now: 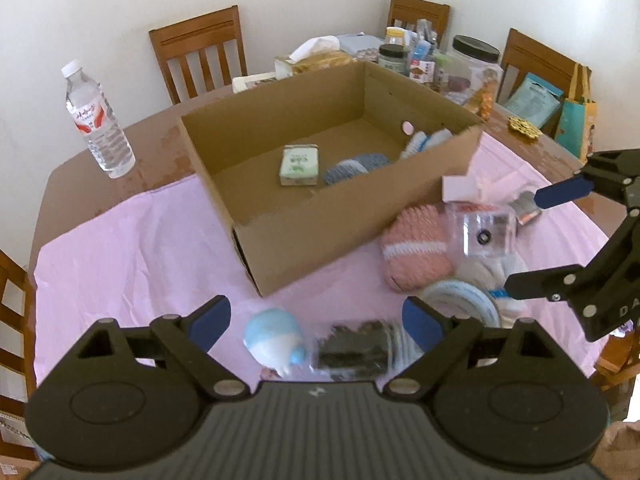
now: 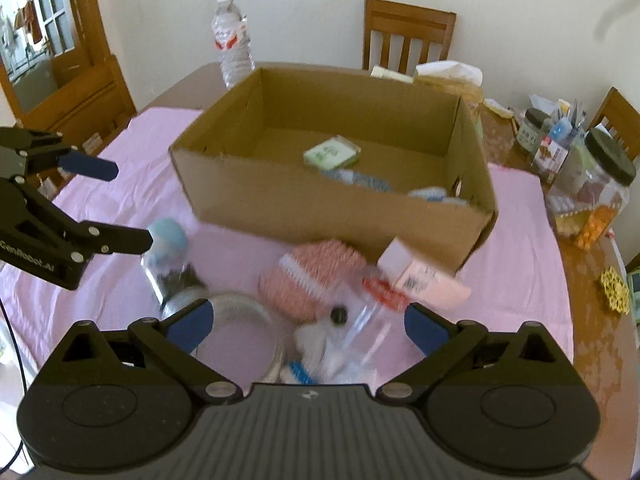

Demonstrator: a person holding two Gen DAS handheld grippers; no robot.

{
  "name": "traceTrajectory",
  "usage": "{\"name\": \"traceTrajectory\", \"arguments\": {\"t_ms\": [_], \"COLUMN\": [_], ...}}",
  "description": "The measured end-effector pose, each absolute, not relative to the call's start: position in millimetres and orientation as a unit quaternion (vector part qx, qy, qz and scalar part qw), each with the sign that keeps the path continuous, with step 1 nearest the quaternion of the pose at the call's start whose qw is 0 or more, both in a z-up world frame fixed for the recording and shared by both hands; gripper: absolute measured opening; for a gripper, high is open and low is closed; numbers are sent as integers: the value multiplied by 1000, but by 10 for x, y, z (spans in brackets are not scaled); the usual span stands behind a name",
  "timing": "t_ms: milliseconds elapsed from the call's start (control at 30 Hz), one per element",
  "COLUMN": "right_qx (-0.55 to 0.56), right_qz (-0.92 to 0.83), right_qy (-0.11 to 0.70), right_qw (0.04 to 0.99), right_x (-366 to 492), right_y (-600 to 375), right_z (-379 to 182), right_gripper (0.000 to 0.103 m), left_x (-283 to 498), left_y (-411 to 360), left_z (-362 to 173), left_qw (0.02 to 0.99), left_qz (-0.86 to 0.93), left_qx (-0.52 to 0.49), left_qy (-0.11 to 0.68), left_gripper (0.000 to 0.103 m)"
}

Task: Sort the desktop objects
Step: 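Return both tools to the remaining items on the cloth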

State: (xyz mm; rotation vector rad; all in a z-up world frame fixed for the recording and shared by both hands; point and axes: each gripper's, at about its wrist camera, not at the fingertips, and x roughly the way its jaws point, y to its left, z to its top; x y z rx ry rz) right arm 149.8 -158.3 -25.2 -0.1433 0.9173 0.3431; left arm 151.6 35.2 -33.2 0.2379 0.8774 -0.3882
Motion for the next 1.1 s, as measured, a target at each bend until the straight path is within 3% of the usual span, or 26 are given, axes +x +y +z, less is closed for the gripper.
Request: {"name": "traceTrajectory", "arguments": {"t_ms": [1100], "right_qx": [-83], "right_qz": [232], "right_qy": [516], "right_qw": [820], "right_x": [553], "right_y": [-1585], "right_z": [-982], "right_gripper": [103], "left_x": [138], "left_y": [283], "left_z": [-823], "left_qw": [859], "left_qz": [-137], "left_qx": [97], "left_qy": [484], "left_gripper": [93]}}
